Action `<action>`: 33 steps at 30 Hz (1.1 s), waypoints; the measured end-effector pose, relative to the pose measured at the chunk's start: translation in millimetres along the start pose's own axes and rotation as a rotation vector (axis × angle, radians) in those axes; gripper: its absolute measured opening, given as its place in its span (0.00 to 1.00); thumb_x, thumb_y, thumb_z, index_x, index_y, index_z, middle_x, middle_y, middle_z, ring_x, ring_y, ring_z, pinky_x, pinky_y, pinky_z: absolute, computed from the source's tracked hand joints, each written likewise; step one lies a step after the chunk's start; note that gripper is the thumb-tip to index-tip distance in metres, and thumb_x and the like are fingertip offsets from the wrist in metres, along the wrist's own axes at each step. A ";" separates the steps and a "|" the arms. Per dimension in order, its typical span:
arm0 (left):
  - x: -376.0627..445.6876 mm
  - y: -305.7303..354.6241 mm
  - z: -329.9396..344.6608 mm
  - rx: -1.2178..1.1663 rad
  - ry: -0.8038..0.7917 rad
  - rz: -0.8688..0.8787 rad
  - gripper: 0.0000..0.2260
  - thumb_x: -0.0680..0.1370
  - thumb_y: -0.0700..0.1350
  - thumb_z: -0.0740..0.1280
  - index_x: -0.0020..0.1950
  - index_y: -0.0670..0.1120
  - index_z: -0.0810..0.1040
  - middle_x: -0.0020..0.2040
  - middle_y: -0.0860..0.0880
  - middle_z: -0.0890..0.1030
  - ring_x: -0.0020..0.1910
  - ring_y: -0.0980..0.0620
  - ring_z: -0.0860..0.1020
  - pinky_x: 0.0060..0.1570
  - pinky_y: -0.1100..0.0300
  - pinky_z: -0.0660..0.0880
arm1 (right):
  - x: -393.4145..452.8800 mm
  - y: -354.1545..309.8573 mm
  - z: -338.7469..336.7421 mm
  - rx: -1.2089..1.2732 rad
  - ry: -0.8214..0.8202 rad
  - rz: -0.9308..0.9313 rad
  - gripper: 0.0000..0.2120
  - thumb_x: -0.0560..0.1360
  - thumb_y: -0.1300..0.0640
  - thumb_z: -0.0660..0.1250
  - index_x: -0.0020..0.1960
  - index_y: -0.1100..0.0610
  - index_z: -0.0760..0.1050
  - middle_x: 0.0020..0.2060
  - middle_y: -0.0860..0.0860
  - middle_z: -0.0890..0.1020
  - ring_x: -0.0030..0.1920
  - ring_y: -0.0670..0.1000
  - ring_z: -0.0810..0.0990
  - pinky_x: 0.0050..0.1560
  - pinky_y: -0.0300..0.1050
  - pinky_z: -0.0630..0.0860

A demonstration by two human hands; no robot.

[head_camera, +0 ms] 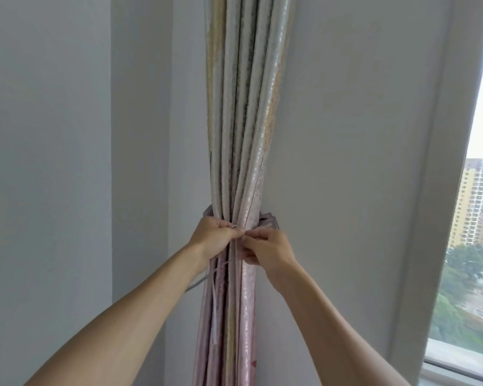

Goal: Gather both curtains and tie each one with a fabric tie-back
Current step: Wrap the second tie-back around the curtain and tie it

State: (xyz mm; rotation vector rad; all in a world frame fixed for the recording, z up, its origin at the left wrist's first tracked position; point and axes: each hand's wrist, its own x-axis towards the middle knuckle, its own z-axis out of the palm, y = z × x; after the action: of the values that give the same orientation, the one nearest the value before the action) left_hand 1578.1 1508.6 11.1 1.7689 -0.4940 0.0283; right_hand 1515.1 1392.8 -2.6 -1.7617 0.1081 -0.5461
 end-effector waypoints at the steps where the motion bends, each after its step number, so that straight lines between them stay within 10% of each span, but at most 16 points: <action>1: 0.2 -1.5 -3.2 0.051 0.020 0.043 0.13 0.74 0.49 0.72 0.34 0.40 0.80 0.17 0.57 0.66 0.20 0.58 0.68 0.29 0.70 0.68 | 2.8 0.2 -2.7 -0.059 0.008 -0.026 0.11 0.75 0.67 0.67 0.35 0.61 0.80 0.29 0.56 0.80 0.25 0.47 0.77 0.30 0.38 0.76; 7: 5.2 -19.6 -24.4 0.262 0.130 0.251 0.14 0.77 0.44 0.67 0.36 0.37 0.81 0.26 0.50 0.74 0.27 0.54 0.70 0.37 0.60 0.69 | 21.0 -6.7 -16.9 -0.337 0.143 -0.151 0.10 0.68 0.65 0.64 0.30 0.62 0.81 0.25 0.54 0.82 0.29 0.54 0.83 0.35 0.48 0.84; 13: 5.1 -25.5 -35.3 0.154 0.158 0.377 0.10 0.77 0.42 0.68 0.36 0.42 0.82 0.43 0.42 0.81 0.40 0.47 0.79 0.46 0.56 0.74 | 26.5 -5.6 -31.2 -0.489 0.270 -0.163 0.09 0.68 0.65 0.63 0.31 0.66 0.78 0.23 0.54 0.76 0.27 0.51 0.71 0.23 0.36 0.66; 19: -0.9 -0.3 -10.5 -0.318 0.066 0.331 0.12 0.76 0.41 0.69 0.32 0.42 0.80 0.35 0.41 0.80 0.25 0.58 0.72 0.30 0.68 0.67 | 24.4 -7.2 -39.7 -0.443 0.177 -0.200 0.12 0.71 0.58 0.73 0.29 0.58 0.80 0.23 0.49 0.76 0.20 0.42 0.69 0.21 0.32 0.61; 27: -9.0 11.9 3.1 -0.659 -0.143 0.275 0.17 0.79 0.40 0.63 0.30 0.46 0.78 0.41 0.42 0.84 0.38 0.48 0.79 0.21 0.65 0.62 | 18.8 0.7 -52.3 -0.634 0.063 -0.220 0.16 0.77 0.56 0.67 0.35 0.65 0.76 0.26 0.52 0.72 0.26 0.48 0.65 0.27 0.41 0.62; 33: 0.8 10.8 6.1 0.102 -0.096 0.477 0.16 0.82 0.42 0.58 0.36 0.41 0.73 0.27 0.52 0.71 0.26 0.61 0.69 0.32 0.68 0.67 | 15.3 -3.3 -59.5 -0.686 0.109 -0.248 0.14 0.77 0.57 0.66 0.35 0.63 0.78 0.26 0.51 0.75 0.26 0.50 0.67 0.28 0.43 0.66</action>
State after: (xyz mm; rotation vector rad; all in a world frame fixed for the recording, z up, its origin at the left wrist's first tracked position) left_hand 1573.7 1500.8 19.8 1.7196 -0.9900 0.3086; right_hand 1503.2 1335.0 14.8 -2.4307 0.1678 -0.8546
